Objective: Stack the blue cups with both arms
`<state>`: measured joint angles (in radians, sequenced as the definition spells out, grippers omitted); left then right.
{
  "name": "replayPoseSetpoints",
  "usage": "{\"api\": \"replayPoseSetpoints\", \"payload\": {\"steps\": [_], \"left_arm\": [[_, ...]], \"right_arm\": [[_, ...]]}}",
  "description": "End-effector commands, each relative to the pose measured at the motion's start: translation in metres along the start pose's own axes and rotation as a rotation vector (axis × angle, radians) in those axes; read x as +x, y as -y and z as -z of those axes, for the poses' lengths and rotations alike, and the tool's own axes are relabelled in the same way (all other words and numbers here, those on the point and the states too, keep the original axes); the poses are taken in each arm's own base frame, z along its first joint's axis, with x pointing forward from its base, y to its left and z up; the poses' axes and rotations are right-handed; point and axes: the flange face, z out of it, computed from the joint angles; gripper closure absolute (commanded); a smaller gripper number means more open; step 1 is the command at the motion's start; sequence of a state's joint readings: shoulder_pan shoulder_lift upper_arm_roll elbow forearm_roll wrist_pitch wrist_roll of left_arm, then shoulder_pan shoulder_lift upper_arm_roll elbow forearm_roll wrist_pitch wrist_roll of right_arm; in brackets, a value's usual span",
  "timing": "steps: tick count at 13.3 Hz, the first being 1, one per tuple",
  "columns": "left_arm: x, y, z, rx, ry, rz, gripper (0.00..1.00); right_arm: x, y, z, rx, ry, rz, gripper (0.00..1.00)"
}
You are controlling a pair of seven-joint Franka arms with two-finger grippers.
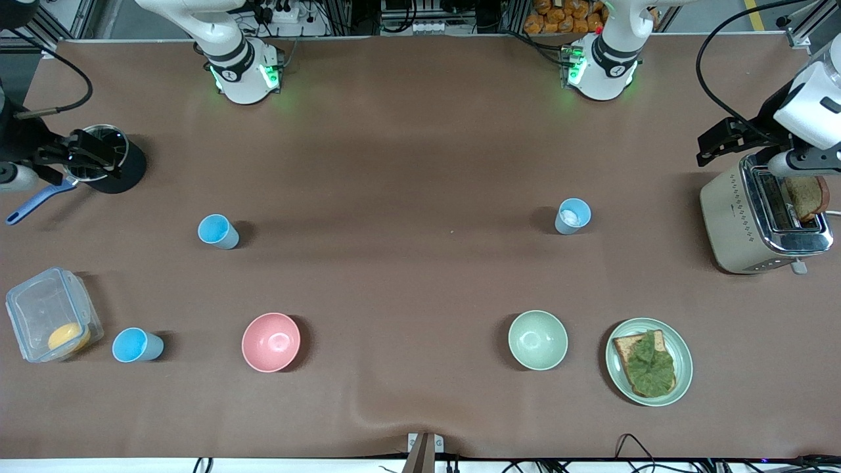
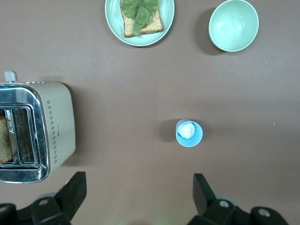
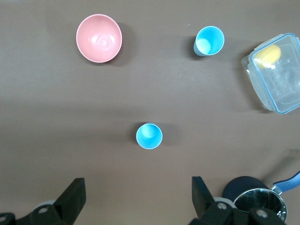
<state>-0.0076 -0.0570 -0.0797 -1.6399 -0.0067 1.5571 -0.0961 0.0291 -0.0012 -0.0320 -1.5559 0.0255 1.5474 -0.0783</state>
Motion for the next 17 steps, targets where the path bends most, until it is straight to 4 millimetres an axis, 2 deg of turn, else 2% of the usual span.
{"api": "replayPoseSetpoints", "payload": {"steps": [1,6,10,17], "left_arm": [[-0.001,0.000,0.007,-0.014,-0.001,0.018,0.00],[0.001,-0.003,0.008,-0.008,-0.005,0.011,0.00],[0.001,0.000,0.007,-0.006,-0.004,0.014,0.00],[0.002,-0.002,0.007,-0.013,-0.008,0.014,0.00]], "right_arm": [[-0.007,0.000,0.011,-0.001,-0.015,-0.003,0.00],[-0.006,0.002,0.008,-0.004,-0.010,-0.005,0.00],[0.001,0.001,-0.018,-0.001,0.044,-0.012,0.00],[0.001,0.000,-0.018,-0.001,0.044,-0.014,0.00]]}}
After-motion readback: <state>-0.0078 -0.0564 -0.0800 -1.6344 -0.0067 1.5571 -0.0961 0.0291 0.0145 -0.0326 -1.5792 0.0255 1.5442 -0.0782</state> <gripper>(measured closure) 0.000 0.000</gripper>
